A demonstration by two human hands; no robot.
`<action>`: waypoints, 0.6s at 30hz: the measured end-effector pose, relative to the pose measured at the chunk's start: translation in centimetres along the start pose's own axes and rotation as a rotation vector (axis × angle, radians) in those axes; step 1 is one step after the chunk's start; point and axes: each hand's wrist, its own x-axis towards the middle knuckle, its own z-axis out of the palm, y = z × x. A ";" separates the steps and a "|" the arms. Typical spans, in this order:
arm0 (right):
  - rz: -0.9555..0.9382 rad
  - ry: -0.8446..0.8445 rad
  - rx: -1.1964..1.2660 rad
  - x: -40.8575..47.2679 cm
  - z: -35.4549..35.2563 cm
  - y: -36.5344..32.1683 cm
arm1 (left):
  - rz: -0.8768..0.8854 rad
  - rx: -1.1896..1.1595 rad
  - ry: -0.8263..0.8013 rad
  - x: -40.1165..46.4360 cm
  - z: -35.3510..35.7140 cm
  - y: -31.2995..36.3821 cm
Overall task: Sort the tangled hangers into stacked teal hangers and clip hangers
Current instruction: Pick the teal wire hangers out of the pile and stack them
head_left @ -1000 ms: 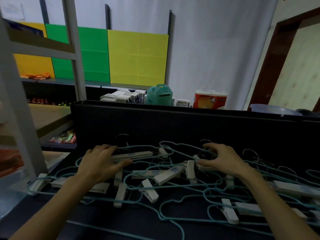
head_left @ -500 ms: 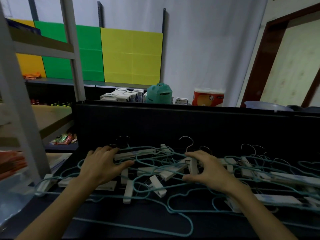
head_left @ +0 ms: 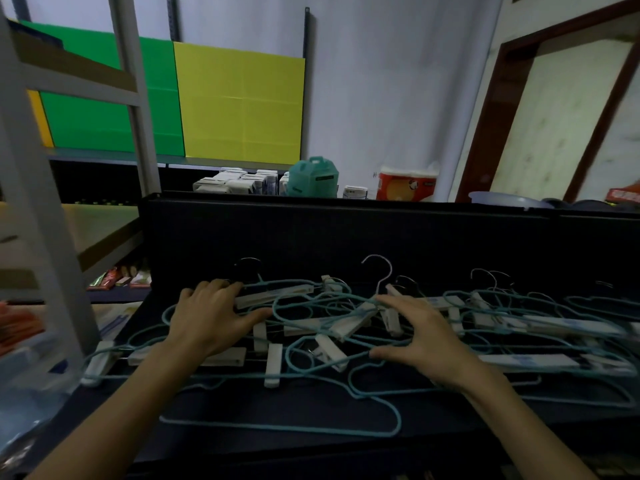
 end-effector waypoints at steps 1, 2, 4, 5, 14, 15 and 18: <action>0.001 -0.022 0.032 -0.2 0.2 -0.1 | 0.002 -0.003 -0.014 0.0 -0.1 0.0; 0.005 -0.030 0.052 -0.3 0.5 -0.1 | 0.003 -0.005 -0.022 0.1 -0.2 0.1; 0.024 -0.009 0.052 -0.3 1.0 -0.1 | 0.008 -0.010 -0.020 0.1 -0.1 0.0; 0.028 0.011 0.035 -0.1 1.2 -0.2 | 0.009 -0.018 -0.016 0.1 -0.1 -0.1; 0.014 0.124 -0.101 0.6 1.7 -0.9 | -0.018 0.044 -0.072 0.2 -1.4 -2.0; 0.014 0.142 -0.103 0.6 1.8 -0.9 | -0.015 0.052 -0.074 0.1 -1.5 -2.4; 0.027 0.161 -0.081 0.8 2.3 -0.7 | -0.008 0.019 -0.064 -0.9 -1.6 -3.7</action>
